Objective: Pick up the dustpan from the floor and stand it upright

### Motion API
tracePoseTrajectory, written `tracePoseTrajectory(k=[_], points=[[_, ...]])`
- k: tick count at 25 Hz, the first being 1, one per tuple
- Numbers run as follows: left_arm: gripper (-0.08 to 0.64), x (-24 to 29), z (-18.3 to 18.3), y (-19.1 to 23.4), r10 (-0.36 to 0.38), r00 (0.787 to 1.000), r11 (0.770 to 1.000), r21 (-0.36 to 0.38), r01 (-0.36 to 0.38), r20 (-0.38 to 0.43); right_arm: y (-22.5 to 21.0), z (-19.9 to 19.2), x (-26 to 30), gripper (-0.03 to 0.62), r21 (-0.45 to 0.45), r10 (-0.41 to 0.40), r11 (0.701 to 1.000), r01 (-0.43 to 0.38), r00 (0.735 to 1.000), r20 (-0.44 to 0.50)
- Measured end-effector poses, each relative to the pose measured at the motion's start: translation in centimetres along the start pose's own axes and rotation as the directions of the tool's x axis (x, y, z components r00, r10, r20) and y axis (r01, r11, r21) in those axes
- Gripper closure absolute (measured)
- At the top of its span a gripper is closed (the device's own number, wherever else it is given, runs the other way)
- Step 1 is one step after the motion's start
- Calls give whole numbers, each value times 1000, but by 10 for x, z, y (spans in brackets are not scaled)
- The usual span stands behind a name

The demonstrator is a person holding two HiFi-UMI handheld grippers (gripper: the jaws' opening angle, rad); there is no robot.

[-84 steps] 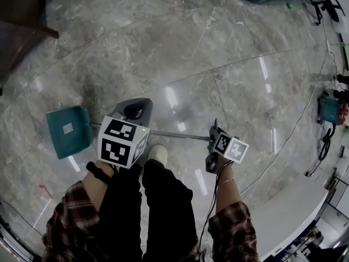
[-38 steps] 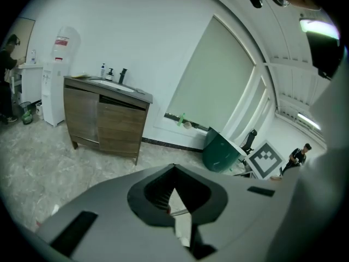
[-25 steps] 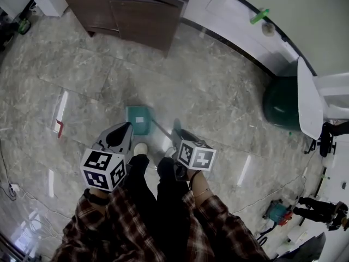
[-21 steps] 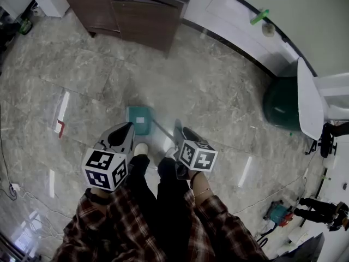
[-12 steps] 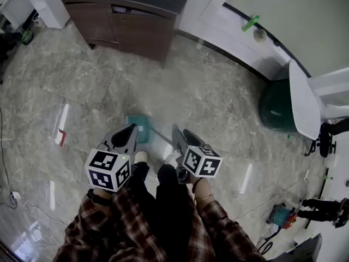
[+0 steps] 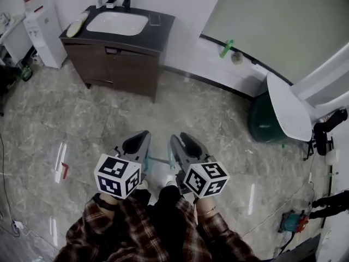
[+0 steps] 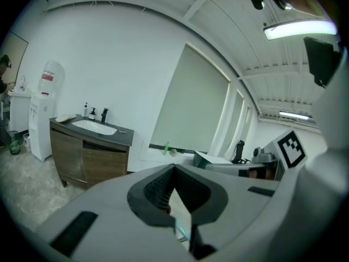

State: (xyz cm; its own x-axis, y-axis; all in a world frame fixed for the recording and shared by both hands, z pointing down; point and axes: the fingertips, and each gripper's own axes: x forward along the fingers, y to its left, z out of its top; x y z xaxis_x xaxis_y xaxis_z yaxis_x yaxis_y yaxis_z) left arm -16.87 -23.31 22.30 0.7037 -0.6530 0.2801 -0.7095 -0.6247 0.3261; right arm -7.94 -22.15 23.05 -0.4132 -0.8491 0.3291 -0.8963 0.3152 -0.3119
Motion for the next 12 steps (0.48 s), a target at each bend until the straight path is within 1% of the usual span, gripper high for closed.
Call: tracePoseTrajectory(k=[3, 6, 8, 10, 12], points=[[560, -8, 21, -18, -38, 999, 998, 41, 37, 23, 21, 35, -20, 454, -89, 11, 996, -4, 997, 77], [560, -20, 41, -31, -62, 997, 997, 58, 58, 57, 38, 57, -38, 486, -167, 11, 986, 12, 991, 133], [560, -26, 53, -39, -73, 994, 995, 75, 67, 78, 44, 67, -47, 509, -194, 2, 980, 30, 987, 163], [560, -30, 60, -46, -82, 992, 993, 88, 73, 95, 46, 73, -53, 553, -214, -8, 976, 48, 982, 186], [560, -34, 61, -51, -86, 991, 993, 93, 76, 106, 51, 73, -56, 574, -217, 5, 975, 39, 981, 195]])
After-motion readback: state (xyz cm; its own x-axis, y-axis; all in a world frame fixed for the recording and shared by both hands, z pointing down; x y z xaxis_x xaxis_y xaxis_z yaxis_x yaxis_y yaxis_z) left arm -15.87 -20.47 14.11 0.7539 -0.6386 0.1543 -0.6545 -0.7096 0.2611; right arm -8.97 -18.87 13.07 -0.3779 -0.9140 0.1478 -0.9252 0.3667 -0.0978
